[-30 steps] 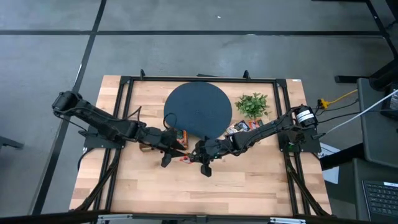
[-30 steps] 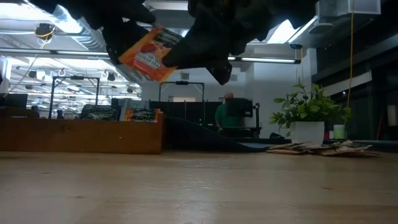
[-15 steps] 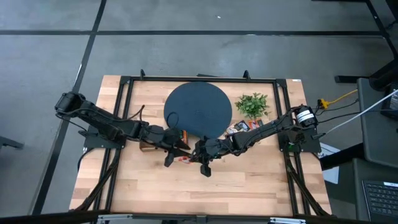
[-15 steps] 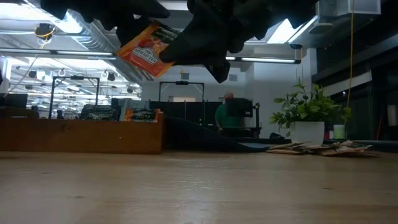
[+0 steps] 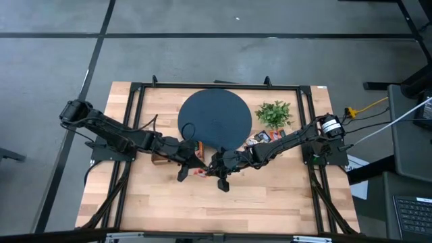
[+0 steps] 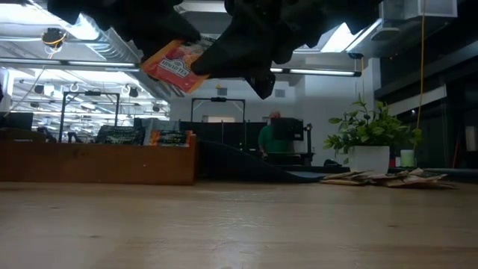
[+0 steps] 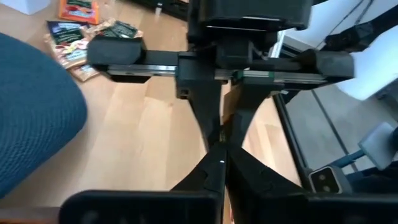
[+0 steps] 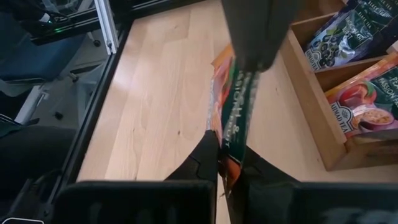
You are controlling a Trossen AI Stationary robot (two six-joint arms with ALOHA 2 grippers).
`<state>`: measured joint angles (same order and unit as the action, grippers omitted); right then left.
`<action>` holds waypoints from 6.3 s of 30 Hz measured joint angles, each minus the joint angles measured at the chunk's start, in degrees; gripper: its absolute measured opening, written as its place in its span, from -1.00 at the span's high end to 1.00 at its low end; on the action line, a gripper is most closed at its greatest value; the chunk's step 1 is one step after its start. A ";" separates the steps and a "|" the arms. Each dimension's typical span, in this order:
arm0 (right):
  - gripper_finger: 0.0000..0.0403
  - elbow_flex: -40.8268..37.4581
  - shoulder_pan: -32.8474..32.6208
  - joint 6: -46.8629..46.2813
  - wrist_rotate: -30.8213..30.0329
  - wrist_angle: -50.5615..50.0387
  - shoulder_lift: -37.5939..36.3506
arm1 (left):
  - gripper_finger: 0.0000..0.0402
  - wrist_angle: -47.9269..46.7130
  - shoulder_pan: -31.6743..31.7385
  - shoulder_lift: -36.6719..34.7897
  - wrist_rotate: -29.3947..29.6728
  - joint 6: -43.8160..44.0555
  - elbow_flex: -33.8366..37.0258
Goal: Pick & Place Tea
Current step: Put the orange tea bag into the right section of the wooden organizer, then put the brown tea bag into the left section of the wooden organizer
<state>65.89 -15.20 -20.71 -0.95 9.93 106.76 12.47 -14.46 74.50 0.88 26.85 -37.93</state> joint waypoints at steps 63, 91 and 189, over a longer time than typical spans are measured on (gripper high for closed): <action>0.53 0.00 -0.02 -2.84 -9.16 -12.57 -0.04 | 0.99 16.54 -10.78 -4.14 46.99 5.16 19.54; 0.53 0.00 -0.04 -1.50 -10.13 -10.95 -0.02 | 0.91 26.47 -1.84 -3.69 35.90 5.58 25.22; 0.97 -22.64 -4.53 -11.47 4.26 -4.71 -11.50 | 0.56 15.60 -2.32 8.07 14.48 -11.56 -0.39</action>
<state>43.24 -19.73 -32.18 3.31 5.22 95.26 28.07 -16.78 82.56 15.35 15.29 -38.33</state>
